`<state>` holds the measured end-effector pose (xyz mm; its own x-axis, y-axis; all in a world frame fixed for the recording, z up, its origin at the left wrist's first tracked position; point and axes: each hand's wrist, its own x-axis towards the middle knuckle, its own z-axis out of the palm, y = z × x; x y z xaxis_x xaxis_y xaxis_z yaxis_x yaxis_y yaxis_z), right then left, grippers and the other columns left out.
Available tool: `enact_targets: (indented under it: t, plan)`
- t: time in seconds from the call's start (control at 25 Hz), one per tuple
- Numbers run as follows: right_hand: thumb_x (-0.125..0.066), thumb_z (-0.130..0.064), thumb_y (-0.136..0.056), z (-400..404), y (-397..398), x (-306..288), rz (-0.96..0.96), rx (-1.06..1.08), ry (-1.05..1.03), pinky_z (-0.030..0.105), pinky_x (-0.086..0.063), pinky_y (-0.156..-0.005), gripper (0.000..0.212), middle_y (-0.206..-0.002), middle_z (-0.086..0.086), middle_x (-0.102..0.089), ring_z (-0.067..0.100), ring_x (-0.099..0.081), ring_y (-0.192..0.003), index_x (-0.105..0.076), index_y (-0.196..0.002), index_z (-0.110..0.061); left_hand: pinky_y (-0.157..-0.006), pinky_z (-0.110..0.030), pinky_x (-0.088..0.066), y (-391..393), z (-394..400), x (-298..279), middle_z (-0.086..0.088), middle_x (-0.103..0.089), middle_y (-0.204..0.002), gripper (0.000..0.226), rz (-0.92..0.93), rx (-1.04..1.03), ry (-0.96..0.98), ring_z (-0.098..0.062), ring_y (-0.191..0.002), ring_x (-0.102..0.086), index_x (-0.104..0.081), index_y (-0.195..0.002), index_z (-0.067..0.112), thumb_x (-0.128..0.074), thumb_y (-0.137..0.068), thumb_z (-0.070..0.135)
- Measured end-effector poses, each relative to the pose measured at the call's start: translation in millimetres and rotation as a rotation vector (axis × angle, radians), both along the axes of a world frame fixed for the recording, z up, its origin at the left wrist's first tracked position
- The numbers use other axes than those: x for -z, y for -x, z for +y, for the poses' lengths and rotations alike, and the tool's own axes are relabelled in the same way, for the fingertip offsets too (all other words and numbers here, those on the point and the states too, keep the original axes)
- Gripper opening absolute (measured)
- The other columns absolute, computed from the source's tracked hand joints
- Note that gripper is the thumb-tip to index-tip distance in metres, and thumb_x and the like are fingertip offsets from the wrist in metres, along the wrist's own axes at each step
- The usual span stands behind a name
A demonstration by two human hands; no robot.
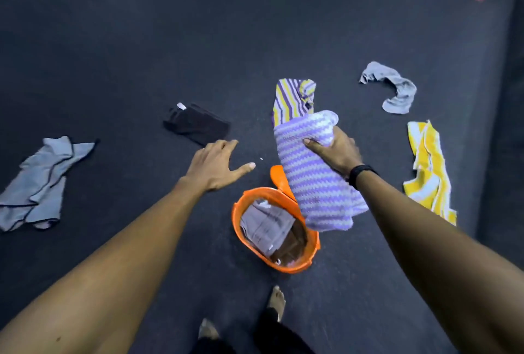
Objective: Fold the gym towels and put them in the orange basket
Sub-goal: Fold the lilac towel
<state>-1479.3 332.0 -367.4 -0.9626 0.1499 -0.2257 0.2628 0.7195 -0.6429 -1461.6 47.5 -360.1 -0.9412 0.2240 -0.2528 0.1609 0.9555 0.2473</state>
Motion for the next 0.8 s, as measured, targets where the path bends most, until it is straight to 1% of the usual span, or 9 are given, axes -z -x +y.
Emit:
enact_targets:
  t: [0.12, 0.2, 0.28, 0.44, 0.56, 0.64, 0.68, 0.76, 0.8]
  plan:
    - [-0.054, -0.083, -0.061, 20.2, -5.0, 80.1, -0.113, -0.001, -0.021, 0.045, -0.046, -0.095, 0.084, -0.129, 0.000, -0.061, 0.033, -0.054, -0.119, -0.049, -0.128, -0.032, -0.110, -0.040, -0.029, 10.9, 24.7, 77.0, -0.008, -0.035, -0.150, 0.097, -0.102, 0.095, 0.034, -0.028, -0.137, -0.034, -0.028, -0.149, 0.018, -0.030, -0.076, 0.083]
    - [-0.062, -0.071, -0.071, 21.6, -11.5, 145.3, -0.207, -0.047, -0.050, 0.044, -0.045, -0.095, 0.074, -0.133, 0.003, -0.058, 0.035, -0.053, -0.121, -0.046, -0.132, -0.032, -0.109, -0.040, -0.030, 16.1, 34.2, 140.8, -0.006, -0.039, -0.147, 0.105, -0.149, 0.162, 0.056, -0.027, -0.135, -0.036, -0.031, -0.146, 0.020, -0.018, -0.066, 0.086]
    - [-0.065, -0.057, -0.081, 16.5, -15.2, 217.8, -0.289, -0.107, -0.080, 0.041, -0.043, -0.094, 0.066, -0.135, 0.006, -0.056, 0.035, -0.052, -0.123, -0.044, -0.135, -0.027, -0.107, -0.039, -0.033, 21.5, 38.8, 211.8, -0.003, -0.043, -0.144, 0.102, -0.171, 0.228, 0.074, -0.025, -0.132, -0.040, -0.036, -0.142, 0.025, -0.015, -0.062, 0.085]
    - [-0.066, -0.049, -0.084, -11.5, -22.4, 363.7, -0.426, -0.257, -0.075, 0.036, -0.038, -0.096, 0.067, -0.140, 0.002, -0.052, 0.031, -0.048, -0.128, -0.040, -0.141, -0.026, -0.115, -0.042, -0.023, 25.1, 35.5, 354.3, -0.004, -0.028, -0.154, 0.109, -0.202, 0.340, 0.138, -0.023, -0.142, -0.025, -0.023, -0.150, 0.024, -0.010, -0.061, 0.086]
    - [-0.071, -0.053, -0.079, -29.6, -14.8, 485.1, -0.539, -0.344, -0.060, 0.038, -0.039, -0.101, 0.081, -0.147, 0.003, -0.046, 0.029, -0.045, -0.132, -0.035, -0.147, -0.028, -0.120, -0.045, -0.007, 23.9, 29.5, 458.4, -0.010, -0.005, -0.161, 0.107, -0.233, 0.423, 0.205, -0.025, -0.148, -0.003, -0.001, -0.154, 0.018, -0.023, -0.072, 0.084]
    - [-0.075, -0.053, -0.075, -38.4, -3.1, 555.8, -0.635, -0.409, 0.039, 0.036, -0.040, -0.100, 0.079, -0.144, 0.001, -0.050, 0.025, -0.048, -0.129, -0.043, -0.142, -0.025, -0.120, -0.046, -0.001, 24.8, 27.0, 519.2, -0.013, 0.009, -0.160, 0.108, -0.230, 0.510, 0.235, -0.027, -0.148, 0.008, 0.014, -0.152, 0.018, -0.038, -0.079, 0.079]
    - [-0.078, -0.051, -0.073, -42.0, 3.5, 581.5, -0.672, -0.440, 0.121, 0.035, -0.042, -0.097, 0.071, -0.136, 0.000, -0.056, 0.023, -0.053, -0.124, -0.052, -0.134, -0.024, -0.120, -0.046, -0.001, 25.2, 25.6, 547.2, -0.015, 0.010, -0.160, 0.111, -0.193, 0.555, 0.218, -0.030, -0.148, 0.007, 0.018, -0.151, 0.019, -0.042, -0.079, 0.077]
    - [-0.083, -0.043, -0.070, -47.4, 13.8, 626.9, -0.712, -0.491, 0.213, 0.030, -0.045, -0.089, 0.053, -0.116, -0.003, -0.066, 0.017, -0.060, -0.109, -0.063, -0.116, -0.025, -0.118, -0.050, -0.011, 24.7, 24.8, 600.5, -0.019, 0.002, -0.159, 0.113, -0.145, 0.627, 0.152, -0.035, -0.148, -0.005, 0.014, -0.150, 0.023, -0.050, -0.073, 0.076]
    - [-0.084, -0.043, -0.068, -48.2, 17.9, 645.7, -0.664, -0.486, 0.216, 0.030, -0.045, -0.089, 0.056, -0.115, -0.004, -0.067, 0.017, -0.061, -0.108, -0.063, -0.117, -0.026, -0.117, -0.053, -0.017, 22.4, 25.3, 625.3, -0.020, -0.002, -0.159, 0.110, -0.176, 0.636, 0.123, -0.037, -0.147, -0.010, 0.011, -0.149, 0.028, -0.051, -0.071, 0.075]
